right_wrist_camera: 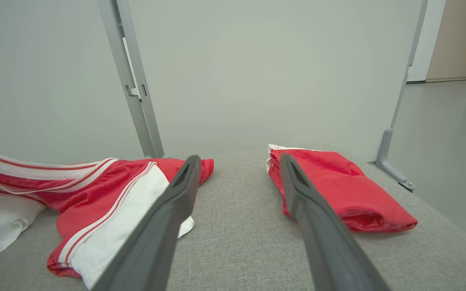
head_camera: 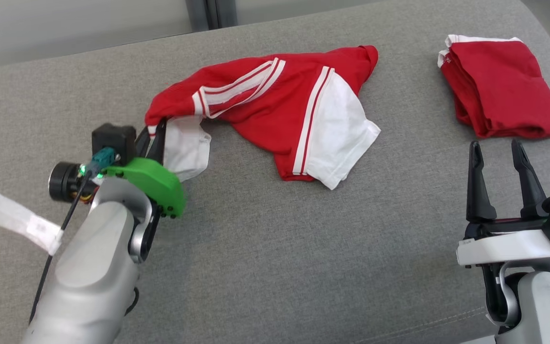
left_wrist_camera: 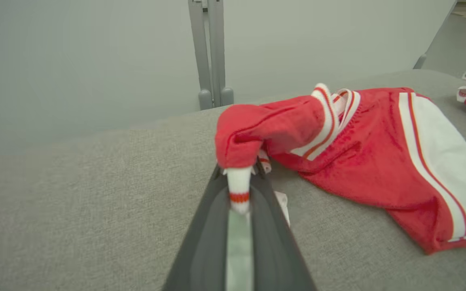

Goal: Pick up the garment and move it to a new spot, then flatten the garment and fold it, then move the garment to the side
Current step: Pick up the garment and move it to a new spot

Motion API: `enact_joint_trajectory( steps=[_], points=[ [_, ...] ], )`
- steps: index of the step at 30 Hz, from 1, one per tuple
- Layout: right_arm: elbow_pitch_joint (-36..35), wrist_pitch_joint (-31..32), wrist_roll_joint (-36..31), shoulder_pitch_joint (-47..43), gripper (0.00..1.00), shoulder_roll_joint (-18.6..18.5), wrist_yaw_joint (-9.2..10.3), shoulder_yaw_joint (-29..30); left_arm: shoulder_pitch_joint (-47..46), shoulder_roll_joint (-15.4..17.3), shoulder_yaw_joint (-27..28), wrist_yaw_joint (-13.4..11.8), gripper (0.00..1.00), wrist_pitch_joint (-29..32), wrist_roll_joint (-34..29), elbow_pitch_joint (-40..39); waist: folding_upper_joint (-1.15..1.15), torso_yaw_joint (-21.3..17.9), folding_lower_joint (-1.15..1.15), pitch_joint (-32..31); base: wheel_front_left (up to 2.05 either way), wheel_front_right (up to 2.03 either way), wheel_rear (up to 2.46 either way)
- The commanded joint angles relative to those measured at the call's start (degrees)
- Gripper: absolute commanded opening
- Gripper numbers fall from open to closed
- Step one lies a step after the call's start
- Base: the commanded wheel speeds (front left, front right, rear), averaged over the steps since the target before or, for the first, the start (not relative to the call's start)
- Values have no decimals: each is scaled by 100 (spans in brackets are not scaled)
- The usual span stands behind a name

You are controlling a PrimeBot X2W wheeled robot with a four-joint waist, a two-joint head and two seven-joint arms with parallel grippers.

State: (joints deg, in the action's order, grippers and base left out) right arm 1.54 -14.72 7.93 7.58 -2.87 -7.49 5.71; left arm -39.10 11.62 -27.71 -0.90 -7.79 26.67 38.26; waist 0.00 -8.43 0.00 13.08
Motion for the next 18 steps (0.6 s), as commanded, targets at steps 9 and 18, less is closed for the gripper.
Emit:
enact_joint_trajectory(
  steps=[9, 18],
  points=[
    [34, -36, -83, 96, 100, -7, 0, -102, 456, 26, 247, -239, 8, -565, 134, 613, 0, 201, 0, 128, 0, 0, 0],
    [85, 30, -182, 94, 100, -7, 1, -130, 658, -104, 426, -205, 100, -742, 59, 450, 0, 347, 0, -10, 0, 0, 0]
  ],
)
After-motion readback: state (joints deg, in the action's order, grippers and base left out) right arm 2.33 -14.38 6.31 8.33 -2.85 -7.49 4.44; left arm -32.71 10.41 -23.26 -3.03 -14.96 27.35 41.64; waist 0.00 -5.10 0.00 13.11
